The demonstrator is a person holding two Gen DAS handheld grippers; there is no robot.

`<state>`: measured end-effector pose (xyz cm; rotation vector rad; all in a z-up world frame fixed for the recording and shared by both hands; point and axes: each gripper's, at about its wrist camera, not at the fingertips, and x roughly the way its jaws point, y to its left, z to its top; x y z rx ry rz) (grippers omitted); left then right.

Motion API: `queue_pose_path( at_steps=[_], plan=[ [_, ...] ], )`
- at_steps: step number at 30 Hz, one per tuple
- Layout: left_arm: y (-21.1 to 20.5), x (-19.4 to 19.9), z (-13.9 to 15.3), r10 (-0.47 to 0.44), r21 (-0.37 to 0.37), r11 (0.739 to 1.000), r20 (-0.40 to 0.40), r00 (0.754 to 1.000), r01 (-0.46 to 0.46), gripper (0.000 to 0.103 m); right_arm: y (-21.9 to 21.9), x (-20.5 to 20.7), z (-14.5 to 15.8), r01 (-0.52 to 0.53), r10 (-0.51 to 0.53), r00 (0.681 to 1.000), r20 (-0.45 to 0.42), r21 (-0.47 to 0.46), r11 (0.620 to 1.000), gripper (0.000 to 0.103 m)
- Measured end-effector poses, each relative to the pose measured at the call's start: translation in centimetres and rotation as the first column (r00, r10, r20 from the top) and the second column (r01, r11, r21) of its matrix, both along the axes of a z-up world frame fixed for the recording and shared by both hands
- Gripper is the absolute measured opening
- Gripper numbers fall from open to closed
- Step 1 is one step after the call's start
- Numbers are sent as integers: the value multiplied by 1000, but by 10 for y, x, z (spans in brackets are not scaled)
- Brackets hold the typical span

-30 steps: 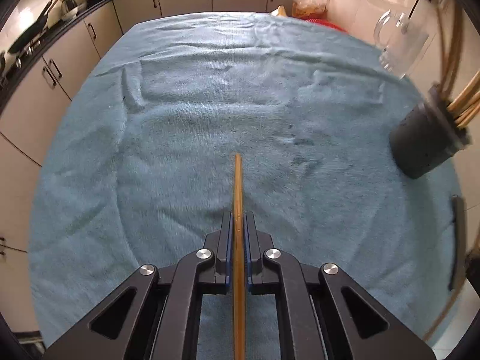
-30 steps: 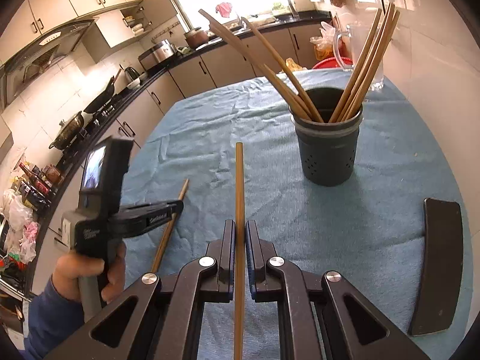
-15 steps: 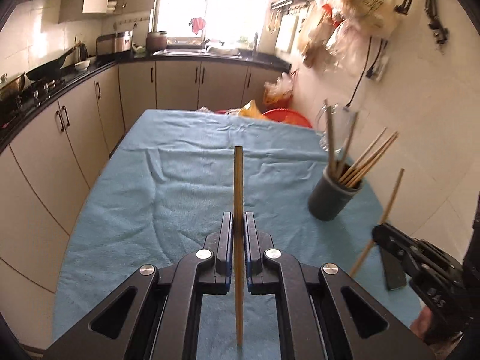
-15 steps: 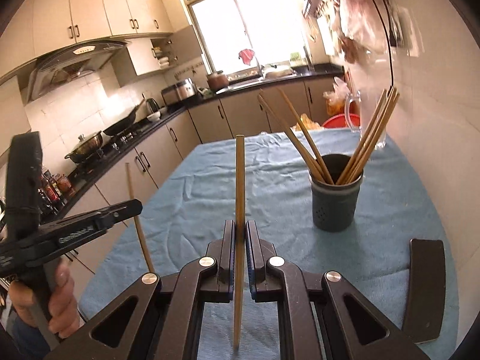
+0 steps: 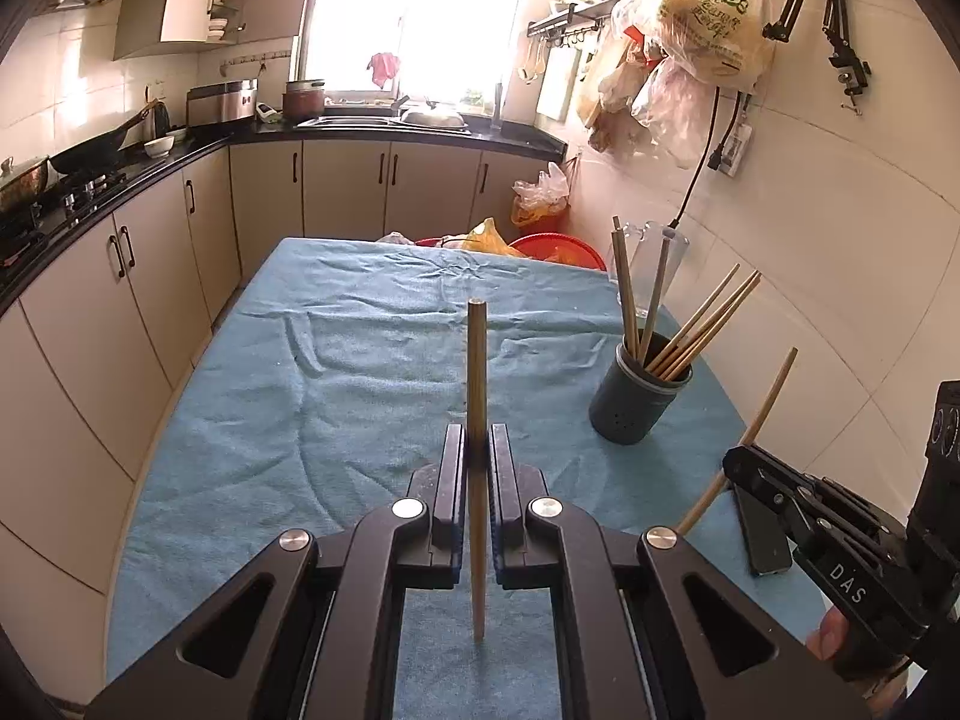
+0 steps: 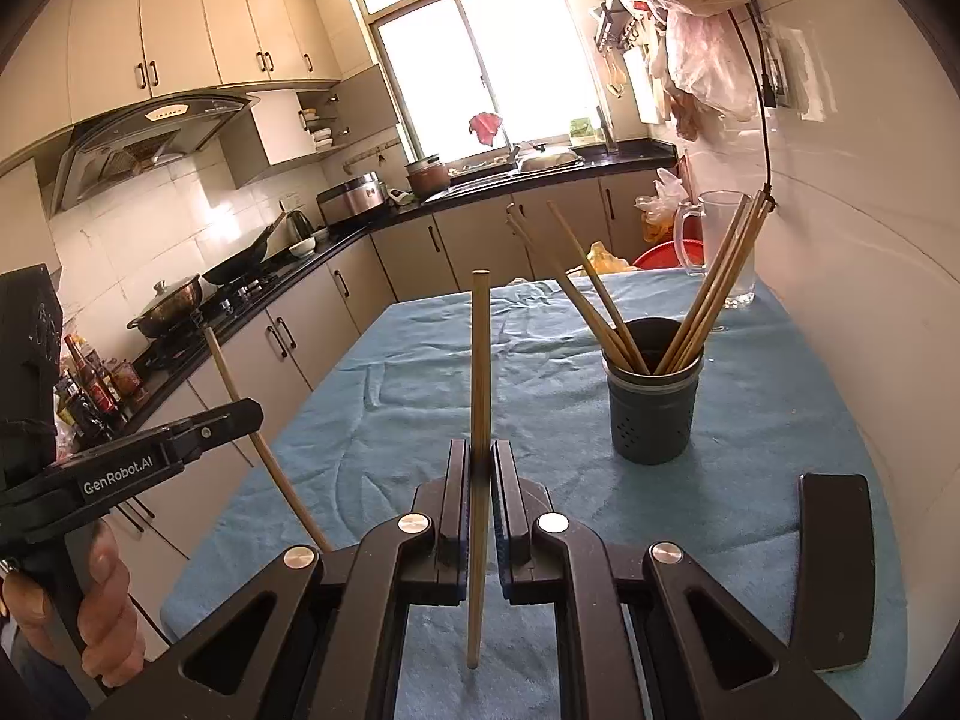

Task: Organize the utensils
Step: 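Lift the left tool's chopstick upright over the holder while the right tool carries its own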

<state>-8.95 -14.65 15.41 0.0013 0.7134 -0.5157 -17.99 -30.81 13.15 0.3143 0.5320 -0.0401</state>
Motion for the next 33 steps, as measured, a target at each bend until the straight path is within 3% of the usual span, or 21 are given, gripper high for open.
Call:
queue_pose_path(
  at_steps=[22,33],
  plan=[
    [17,-37,24,-8,-46,999,63,998,11,6,25,-37,34,-2,5,997,72,-40,999,8],
    [12,-43,25,-26,-38,999,67,997,29,6,22,-41,35,0,2,997,80,-34,999,8]
  ],
)
